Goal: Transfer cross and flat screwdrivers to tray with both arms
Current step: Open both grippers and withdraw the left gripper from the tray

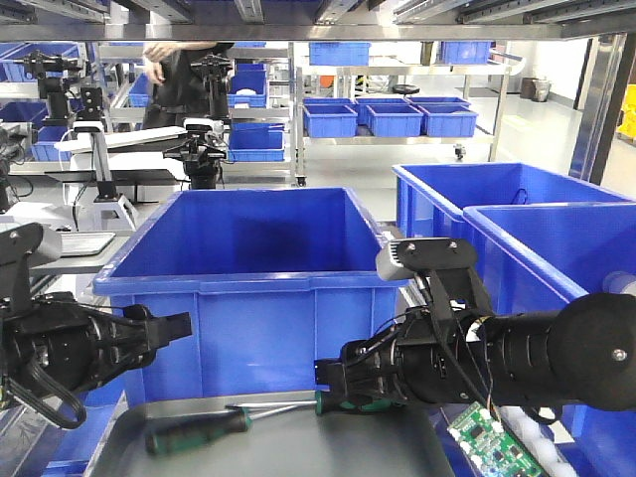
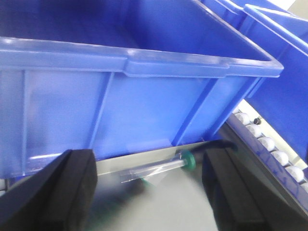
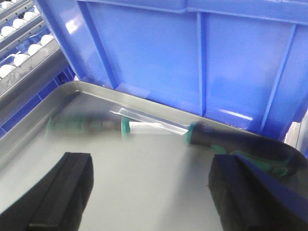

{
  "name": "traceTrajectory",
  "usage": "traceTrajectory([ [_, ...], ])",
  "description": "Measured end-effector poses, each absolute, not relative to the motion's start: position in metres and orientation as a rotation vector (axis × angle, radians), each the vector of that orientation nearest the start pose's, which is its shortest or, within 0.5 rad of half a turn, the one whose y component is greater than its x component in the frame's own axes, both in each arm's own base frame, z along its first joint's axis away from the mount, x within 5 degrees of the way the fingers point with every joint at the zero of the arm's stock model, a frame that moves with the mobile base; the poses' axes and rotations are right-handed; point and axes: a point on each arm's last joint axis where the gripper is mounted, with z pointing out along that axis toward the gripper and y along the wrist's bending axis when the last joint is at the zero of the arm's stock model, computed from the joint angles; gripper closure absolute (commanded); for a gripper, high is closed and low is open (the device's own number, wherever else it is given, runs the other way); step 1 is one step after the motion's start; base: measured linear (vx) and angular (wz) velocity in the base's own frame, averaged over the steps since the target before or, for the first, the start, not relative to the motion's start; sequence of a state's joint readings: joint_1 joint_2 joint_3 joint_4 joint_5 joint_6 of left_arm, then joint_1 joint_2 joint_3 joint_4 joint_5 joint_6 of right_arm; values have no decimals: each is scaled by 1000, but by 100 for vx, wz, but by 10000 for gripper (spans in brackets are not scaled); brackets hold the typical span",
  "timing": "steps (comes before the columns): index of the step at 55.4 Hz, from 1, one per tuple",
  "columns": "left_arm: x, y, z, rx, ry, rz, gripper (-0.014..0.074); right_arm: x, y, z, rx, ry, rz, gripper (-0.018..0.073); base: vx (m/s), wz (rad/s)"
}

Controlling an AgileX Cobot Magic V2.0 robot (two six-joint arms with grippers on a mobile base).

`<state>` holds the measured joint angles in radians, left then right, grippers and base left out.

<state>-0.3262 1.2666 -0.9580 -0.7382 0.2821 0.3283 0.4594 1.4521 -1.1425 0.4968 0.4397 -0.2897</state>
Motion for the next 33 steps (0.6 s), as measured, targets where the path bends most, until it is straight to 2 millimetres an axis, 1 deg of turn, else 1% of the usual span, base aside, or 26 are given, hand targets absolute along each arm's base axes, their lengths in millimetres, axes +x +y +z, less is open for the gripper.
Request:
traceTrajectory([
  [12, 263, -107, 333, 59, 2051, -638, 10, 285, 162, 323, -442, 2185, 572, -16, 0, 0],
  [18, 259, -103, 334, 101, 2034, -584, 28, 285, 162, 323, -442, 2186, 573, -16, 0, 0],
  [21, 251, -99, 335, 125, 2019, -547, 50, 285, 162, 323, -442, 2186, 573, -16, 0, 0],
  [24, 237, -92, 336, 140, 1986, -506, 88, 285, 162, 323, -442, 2186, 573, -16, 0, 0],
  [28, 214, -79, 335, 153, 1915, -438, 146, 285, 162, 323, -442, 2186, 573, -16, 0, 0],
  [29, 208, -75, 337, 143, 1887, -430, 167, 285, 162, 323, -442, 2186, 573, -16, 0, 0],
  [33, 182, -58, 331, 103, 1811, -385, 261, 285, 162, 323, -442, 2186, 573, -16, 0, 0],
])
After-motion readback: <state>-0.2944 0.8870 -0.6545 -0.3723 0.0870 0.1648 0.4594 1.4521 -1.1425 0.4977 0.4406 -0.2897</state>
